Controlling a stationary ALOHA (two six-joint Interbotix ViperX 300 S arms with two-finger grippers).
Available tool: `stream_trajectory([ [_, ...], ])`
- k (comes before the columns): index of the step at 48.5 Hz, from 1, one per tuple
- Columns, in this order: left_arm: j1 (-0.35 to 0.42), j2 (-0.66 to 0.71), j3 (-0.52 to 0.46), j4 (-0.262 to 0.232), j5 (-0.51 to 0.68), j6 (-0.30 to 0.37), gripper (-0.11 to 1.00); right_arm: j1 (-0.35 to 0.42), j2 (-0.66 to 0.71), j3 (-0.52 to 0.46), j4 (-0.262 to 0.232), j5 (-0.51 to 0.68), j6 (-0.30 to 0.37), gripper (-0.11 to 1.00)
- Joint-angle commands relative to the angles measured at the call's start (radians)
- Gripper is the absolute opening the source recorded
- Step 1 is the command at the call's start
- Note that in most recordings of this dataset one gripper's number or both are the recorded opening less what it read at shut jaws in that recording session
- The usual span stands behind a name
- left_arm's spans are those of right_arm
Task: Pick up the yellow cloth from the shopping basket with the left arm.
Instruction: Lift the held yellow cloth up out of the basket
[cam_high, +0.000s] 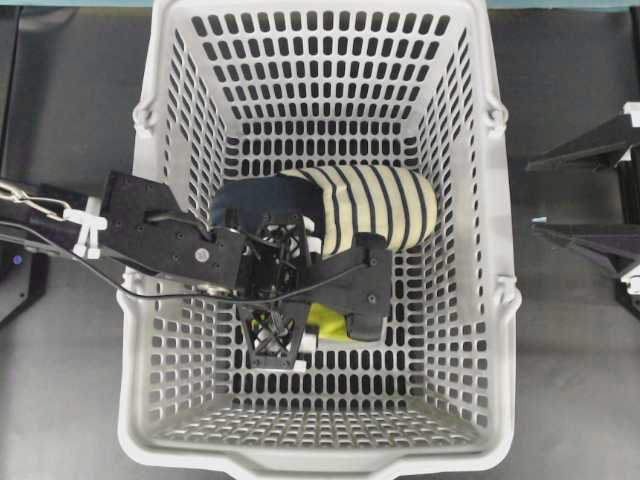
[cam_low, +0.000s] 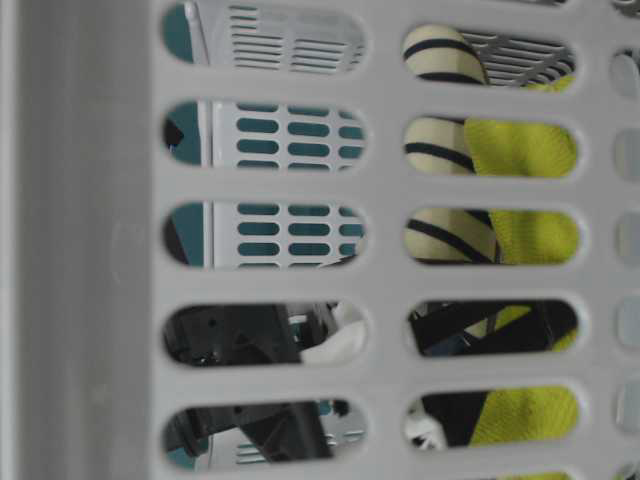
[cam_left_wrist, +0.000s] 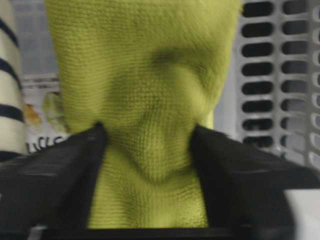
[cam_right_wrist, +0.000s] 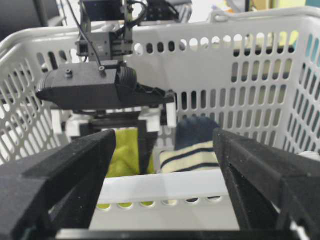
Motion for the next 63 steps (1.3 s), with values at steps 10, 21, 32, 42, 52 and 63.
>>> stream_trajectory([
  [10, -0.002, -0.054, -0.054, 0.002, 0.018, 0.011, 0.18, -0.008, -0.003, -0.015, 0.003, -0.006, 0.002, 0.75],
  [21, -0.005, -0.109, -0.238, 0.003, 0.179, 0.009, 0.18, -0.011, -0.012, -0.014, 0.003, -0.003, 0.000, 0.75],
  [32, 0.008, -0.126, -0.522, 0.003, 0.462, 0.011, 0.18, -0.012, -0.012, -0.011, 0.003, -0.005, 0.002, 0.75],
  [42, 0.017, -0.110, -0.690, 0.003, 0.598, 0.008, 0.18, -0.012, -0.014, -0.011, 0.003, -0.005, 0.002, 0.75],
  [52, 0.037, -0.098, -0.689, 0.003, 0.604, 0.006, 0.18, -0.012, -0.017, -0.011, 0.003, -0.005, 0.002, 0.75],
  [63, 0.055, -0.092, -0.689, 0.003, 0.609, -0.003, 0.18, -0.012, -0.018, -0.011, 0.003, -0.005, 0.002, 0.75],
])
